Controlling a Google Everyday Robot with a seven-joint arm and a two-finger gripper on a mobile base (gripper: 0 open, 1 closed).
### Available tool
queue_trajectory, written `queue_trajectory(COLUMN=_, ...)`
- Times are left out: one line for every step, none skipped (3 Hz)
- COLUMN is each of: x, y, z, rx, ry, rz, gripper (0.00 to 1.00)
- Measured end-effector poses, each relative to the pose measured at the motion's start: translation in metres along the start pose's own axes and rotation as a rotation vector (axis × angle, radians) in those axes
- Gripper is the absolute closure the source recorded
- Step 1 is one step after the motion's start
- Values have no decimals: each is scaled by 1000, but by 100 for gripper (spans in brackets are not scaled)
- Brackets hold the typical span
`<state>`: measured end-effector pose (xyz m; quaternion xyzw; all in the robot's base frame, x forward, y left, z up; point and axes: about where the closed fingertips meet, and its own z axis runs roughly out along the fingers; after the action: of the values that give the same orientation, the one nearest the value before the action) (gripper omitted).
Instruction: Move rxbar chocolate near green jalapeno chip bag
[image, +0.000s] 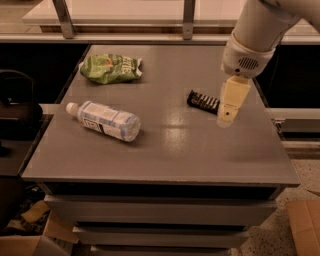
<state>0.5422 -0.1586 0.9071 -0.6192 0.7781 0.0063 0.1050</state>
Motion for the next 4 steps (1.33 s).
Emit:
queue_trajectory(x=-15, y=-15, z=27, rx=-28, ry=2, rz=-16, gripper=0)
queue_trajectory(x=-30, y=-24, z=52, rx=-51, ry=2, rz=-55, gripper=0)
queue_trajectory(x=-37, y=-29, z=74, rx=-71, ry=6, rz=-82, gripper=0)
queue_trajectory(x=-33, y=-35, z=92, rx=-82, ry=11, rz=-92, gripper=0)
